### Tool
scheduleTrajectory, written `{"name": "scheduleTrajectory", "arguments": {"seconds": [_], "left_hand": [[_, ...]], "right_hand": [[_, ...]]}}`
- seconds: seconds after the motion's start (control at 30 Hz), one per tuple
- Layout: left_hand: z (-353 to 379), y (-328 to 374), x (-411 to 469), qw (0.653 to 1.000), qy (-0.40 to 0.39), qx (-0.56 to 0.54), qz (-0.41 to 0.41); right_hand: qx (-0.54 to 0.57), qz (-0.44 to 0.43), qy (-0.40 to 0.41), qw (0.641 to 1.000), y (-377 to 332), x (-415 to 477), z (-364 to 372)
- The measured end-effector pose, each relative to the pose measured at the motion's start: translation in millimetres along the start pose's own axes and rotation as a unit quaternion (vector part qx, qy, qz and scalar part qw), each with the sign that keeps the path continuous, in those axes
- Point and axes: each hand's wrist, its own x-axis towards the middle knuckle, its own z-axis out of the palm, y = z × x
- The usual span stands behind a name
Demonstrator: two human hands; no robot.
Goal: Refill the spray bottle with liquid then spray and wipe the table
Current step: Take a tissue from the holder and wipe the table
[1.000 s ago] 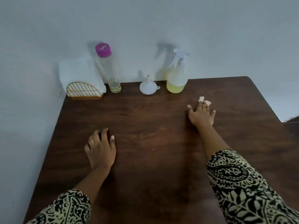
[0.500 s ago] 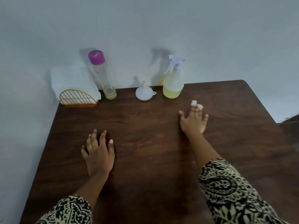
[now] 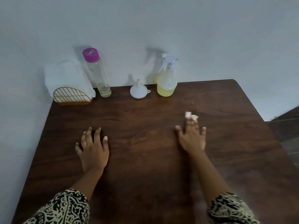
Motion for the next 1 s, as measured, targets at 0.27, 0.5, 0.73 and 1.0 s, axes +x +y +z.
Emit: {"name": "scheduleTrajectory", "arguments": {"seconds": [0.27, 0.5, 0.73, 1.0], "left_hand": [[-3, 2, -1, 1.0, -0.013, 0.012, 0.001], [-5, 3, 0, 0.999, -0.024, 0.017, -0.028], [-1, 1, 3, 0.999, -0.029, 0.027, -0.03], [3, -3, 4, 0.999, -0.022, 0.014, -0.029]], "right_hand": [[0.008, -0.111, -0.028, 0.993, -29, -55, 19], [-0.002, -0.008, -0.007, 1.0, 0, -30, 9], [0.033, -0.015, -0.016, 0.999, -112, 21, 15], [-0.029, -0.279, -0.039, 0.959, -186, 19, 24]]}}
